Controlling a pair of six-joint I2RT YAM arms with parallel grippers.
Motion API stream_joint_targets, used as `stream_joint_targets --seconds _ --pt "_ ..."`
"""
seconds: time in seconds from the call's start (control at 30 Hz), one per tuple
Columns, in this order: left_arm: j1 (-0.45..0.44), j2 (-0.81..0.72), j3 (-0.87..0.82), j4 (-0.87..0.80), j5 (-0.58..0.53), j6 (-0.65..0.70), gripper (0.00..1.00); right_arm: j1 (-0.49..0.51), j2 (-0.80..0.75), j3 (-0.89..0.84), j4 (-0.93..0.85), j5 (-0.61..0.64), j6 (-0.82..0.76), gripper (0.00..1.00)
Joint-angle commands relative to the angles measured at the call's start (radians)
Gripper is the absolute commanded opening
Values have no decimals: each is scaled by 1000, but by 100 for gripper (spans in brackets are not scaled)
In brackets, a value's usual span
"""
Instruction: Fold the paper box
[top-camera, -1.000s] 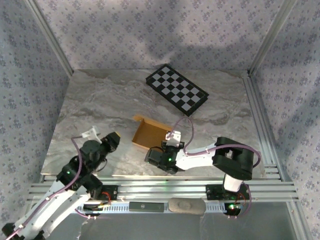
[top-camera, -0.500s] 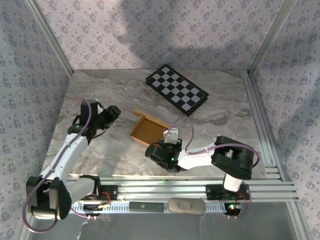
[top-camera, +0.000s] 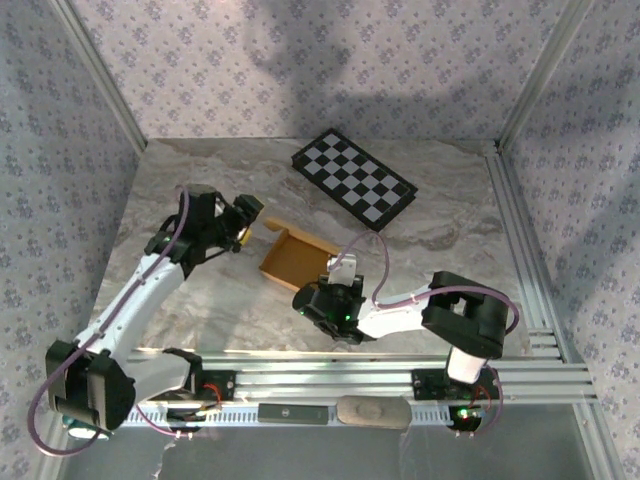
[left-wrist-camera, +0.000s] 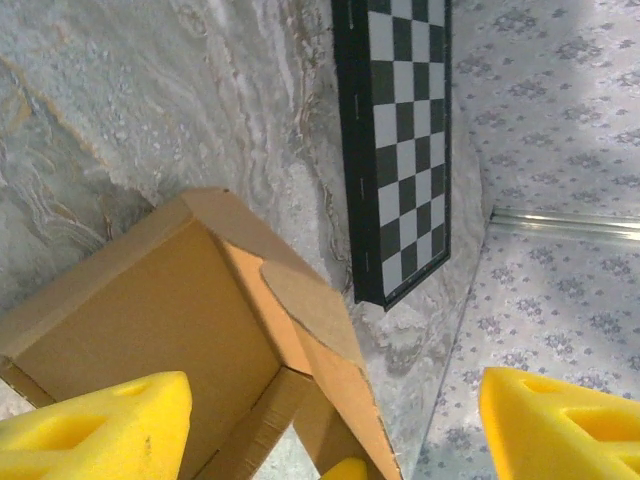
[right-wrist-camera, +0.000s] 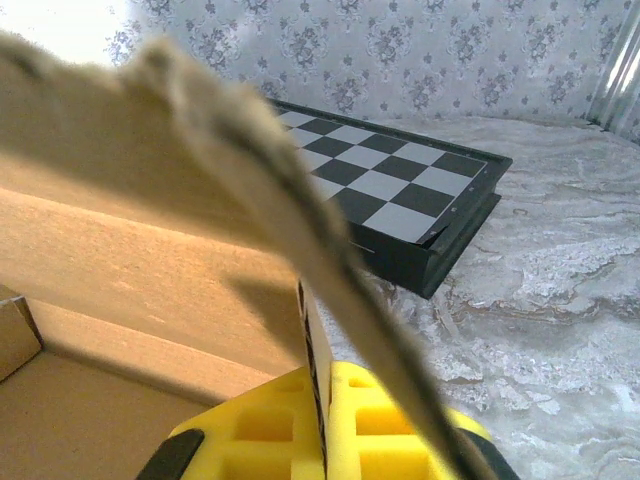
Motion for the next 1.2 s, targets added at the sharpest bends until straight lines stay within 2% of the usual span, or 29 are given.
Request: stream_joint_targets --seconds 0.0,0.2,0.33,0.47,0.57,0.67,0.77,0.83,0.97,1.03,1.1,1.17 --pt "-5 23 8 43 -14 -89 76 -6 35 -24 -44 -129 -9 0" --pt "-64 56 35 -22 -36 -87 69 -12 34 -27 -33 -134 -18 0" --pt "-67 53 -29 45 -32 -148 67 -12 36 -27 -27 -135 -23 0" --pt "-66 93 1 84 -46 -150 67 -12 36 -27 -22 -136 -29 0" --pt "-71 126 13 87 -41 -170 60 -12 37 -28 -11 -138 -47 0" --pt "-74 136 -11 128 -40 -222 50 -13 42 -32 20 -145 -81 0" --pt "-79 133 -16 140 -52 -257 44 -15 51 -37 53 -157 -105 0" --pt "-80 131 -20 138 -64 -273 35 -19 55 -36 66 -164 -112 0" --pt "-77 130 -50 160 -80 -323 9 -27 60 -36 105 -191 -138 0" --pt "-75 130 -77 191 -81 -356 0 -33 49 -36 124 -217 -173 6" --pt "-75 114 -112 215 -101 -383 0 -41 15 -40 124 -263 -180 22" --pt "-78 93 -132 216 -134 -393 0 -48 -33 -47 112 -327 -176 35"
